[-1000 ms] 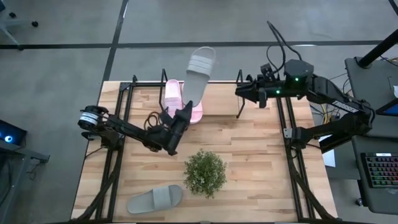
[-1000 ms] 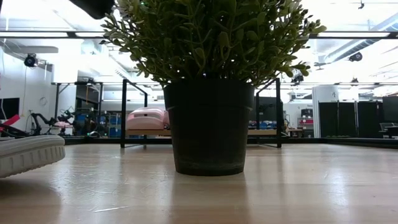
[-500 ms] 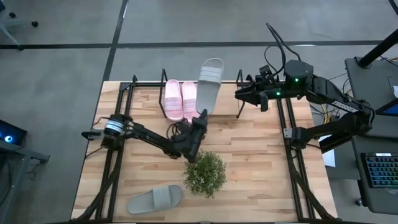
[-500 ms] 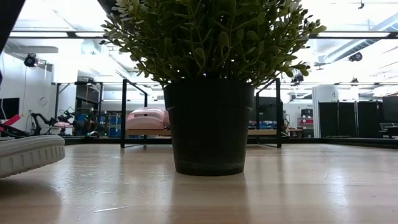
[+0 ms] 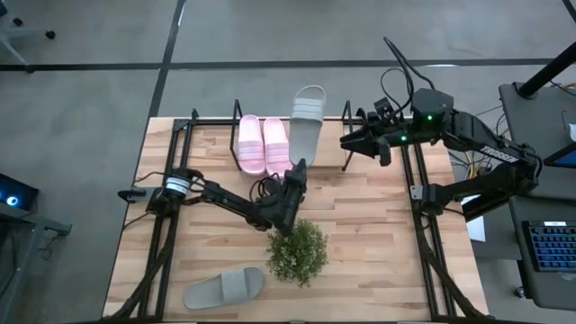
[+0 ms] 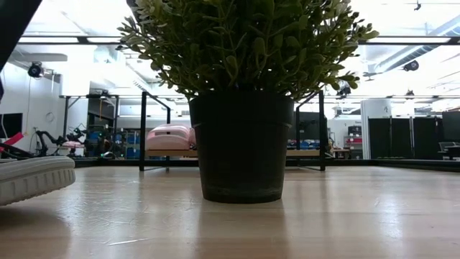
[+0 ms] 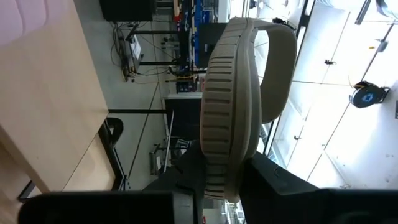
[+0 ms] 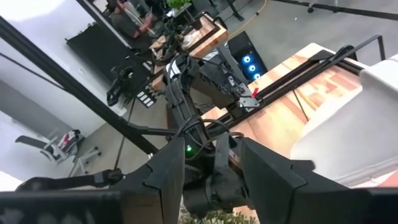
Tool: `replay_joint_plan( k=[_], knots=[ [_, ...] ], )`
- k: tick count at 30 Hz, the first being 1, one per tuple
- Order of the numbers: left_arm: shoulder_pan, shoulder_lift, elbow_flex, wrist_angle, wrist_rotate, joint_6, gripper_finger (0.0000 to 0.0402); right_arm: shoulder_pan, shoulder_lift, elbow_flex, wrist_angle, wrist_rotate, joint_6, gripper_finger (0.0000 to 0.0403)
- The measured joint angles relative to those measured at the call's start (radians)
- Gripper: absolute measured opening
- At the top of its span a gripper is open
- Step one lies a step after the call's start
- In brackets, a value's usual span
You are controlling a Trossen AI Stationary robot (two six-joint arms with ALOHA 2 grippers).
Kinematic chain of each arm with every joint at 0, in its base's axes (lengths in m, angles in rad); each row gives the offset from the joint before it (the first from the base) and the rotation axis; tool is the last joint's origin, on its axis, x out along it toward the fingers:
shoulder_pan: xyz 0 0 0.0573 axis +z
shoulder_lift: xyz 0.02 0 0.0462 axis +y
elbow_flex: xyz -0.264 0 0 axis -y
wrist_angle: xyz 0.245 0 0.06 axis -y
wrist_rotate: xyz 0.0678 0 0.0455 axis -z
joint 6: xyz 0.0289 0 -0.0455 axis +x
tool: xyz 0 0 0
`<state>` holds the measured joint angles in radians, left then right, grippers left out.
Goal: Pick and place slides into the shelf
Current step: Put the top gray slide on the shelf
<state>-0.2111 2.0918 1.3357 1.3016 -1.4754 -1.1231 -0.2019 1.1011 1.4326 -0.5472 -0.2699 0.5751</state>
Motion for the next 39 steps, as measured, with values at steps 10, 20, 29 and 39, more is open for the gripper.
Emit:
replay_joint_plan(
  k=[10,20,29,39],
  knots=[
    [0.039,0.000,0.001,0.000,-0.001,0.001,0.0052,0.017,0.001,-0.010,0.001,0.000,0.000,0.0148],
    [0.116,0.002,0.010,-0.003,0.063,0.003,0.0052,0.017,0.001,-0.027,0.005,0.000,0.000,0.0148],
    [0.119,0.077,0.010,-0.028,0.072,-0.179,0.0052,0.017,0.001,-0.041,0.006,0.001,0.000,0.0144],
    [0.117,0.122,0.017,-0.028,0.041,-0.263,0.0052,0.017,0.001,-0.042,0.006,0.001,0.000,0.0144]
  ],
)
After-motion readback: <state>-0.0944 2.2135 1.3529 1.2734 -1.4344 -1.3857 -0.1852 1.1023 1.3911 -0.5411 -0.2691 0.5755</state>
